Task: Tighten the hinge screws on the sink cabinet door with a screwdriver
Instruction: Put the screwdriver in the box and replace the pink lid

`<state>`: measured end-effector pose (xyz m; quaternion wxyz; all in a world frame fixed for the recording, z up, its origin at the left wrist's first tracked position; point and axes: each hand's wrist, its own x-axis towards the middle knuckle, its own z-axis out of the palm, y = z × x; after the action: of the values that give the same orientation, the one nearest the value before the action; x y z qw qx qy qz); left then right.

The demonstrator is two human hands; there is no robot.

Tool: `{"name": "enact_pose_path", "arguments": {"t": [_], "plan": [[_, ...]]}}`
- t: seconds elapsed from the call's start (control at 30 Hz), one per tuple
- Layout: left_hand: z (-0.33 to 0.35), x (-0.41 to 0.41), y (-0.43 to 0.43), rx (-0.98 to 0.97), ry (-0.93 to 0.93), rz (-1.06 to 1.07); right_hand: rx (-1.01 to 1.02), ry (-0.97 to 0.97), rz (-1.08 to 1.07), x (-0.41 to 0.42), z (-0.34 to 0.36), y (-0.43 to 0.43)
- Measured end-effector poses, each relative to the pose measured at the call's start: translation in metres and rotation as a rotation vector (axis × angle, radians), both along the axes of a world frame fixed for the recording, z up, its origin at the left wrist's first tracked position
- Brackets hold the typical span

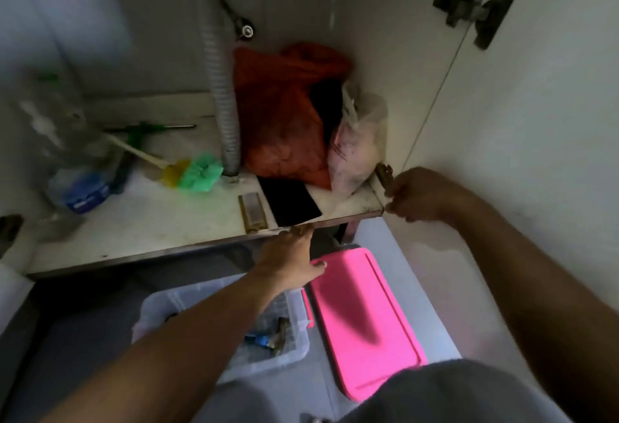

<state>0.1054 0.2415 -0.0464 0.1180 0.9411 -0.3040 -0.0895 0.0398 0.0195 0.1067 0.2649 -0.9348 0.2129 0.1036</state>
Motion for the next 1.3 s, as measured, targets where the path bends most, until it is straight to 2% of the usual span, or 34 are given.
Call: {"name": "enact_pose_path", "arguments": {"t": [0.17,0.3,0.47,0.6,0.73,0.93,1.07,1.17,1.3], "plan": [[-0.053,0.021,-0.031,0.052,0.161,-0.088,0.174,-0.134,-0.207,-0.060,-0.133,0.004],[-0.096,0.028,-0.057,0.075,0.256,-0.146,0.351,-0.144,-0.521,-0.110,-0.222,0.011],[-0.120,0.035,-0.078,0.152,0.262,-0.150,0.442,-0.083,-0.879,-0.148,-0.265,0.018],[-0.130,0.049,-0.091,0.287,0.263,-0.070,0.474,-0.053,-1.116,-0.158,-0.287,0.028],[-0.139,0.058,-0.092,0.326,0.334,-0.006,0.491,-0.042,-1.200,-0.163,-0.298,0.032],[-0.152,0.055,-0.089,0.233,0.369,0.022,0.677,-0.046,-1.286,-0.169,-0.314,0.029],[-0.149,0.054,-0.093,0.143,0.389,0.077,0.799,-0.153,-1.445,-0.168,-0.317,0.030],[-0.141,0.050,-0.097,0.111,0.340,0.110,0.794,-0.257,-1.526,-0.168,-0.312,0.028],[-0.123,0.032,-0.099,-0.006,0.372,0.120,0.705,-0.358,-1.602,-0.171,-0.303,0.023]]}}
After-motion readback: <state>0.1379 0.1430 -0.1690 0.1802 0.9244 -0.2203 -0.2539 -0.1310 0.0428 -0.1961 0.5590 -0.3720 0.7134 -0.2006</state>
